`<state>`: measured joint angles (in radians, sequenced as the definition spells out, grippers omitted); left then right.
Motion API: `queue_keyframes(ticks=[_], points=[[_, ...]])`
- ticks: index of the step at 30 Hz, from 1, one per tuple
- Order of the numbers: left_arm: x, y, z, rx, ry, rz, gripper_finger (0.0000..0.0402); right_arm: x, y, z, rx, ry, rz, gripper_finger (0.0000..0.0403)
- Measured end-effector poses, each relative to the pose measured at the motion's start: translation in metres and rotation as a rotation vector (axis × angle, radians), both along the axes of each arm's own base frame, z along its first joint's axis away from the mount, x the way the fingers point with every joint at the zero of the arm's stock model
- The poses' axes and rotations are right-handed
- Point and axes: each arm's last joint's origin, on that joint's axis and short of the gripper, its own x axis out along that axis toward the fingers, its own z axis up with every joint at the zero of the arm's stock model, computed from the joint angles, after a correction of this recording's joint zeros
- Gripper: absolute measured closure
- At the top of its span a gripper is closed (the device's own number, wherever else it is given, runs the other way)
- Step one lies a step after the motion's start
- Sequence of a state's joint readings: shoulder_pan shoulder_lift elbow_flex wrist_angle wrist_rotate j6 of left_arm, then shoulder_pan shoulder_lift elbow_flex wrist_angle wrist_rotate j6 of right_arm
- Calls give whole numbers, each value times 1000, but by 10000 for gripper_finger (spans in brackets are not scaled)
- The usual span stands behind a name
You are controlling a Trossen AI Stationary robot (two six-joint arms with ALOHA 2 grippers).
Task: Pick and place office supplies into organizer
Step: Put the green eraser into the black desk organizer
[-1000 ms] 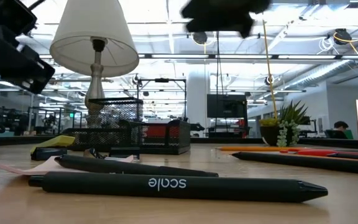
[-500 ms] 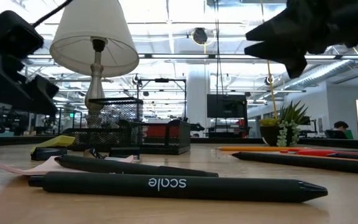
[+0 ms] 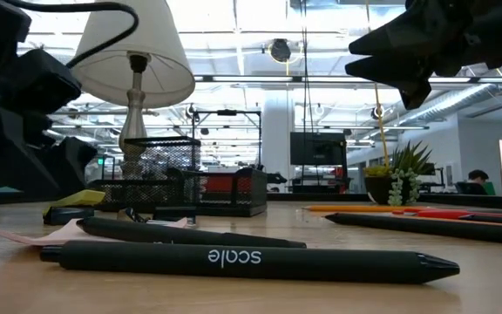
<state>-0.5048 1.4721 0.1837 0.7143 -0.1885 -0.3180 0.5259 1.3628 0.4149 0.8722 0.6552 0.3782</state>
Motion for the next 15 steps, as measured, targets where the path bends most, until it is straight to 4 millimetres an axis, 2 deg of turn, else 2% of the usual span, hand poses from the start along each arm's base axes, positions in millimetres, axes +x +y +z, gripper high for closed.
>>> queue_keyframes(ticks=[8, 15], points=[[23, -13, -4, 29, 27, -44, 211, 0, 0, 1, 3, -5, -2, 264], [29, -14, -11, 42, 77, -30, 211, 0, 0, 1, 5, -6, -2, 264]])
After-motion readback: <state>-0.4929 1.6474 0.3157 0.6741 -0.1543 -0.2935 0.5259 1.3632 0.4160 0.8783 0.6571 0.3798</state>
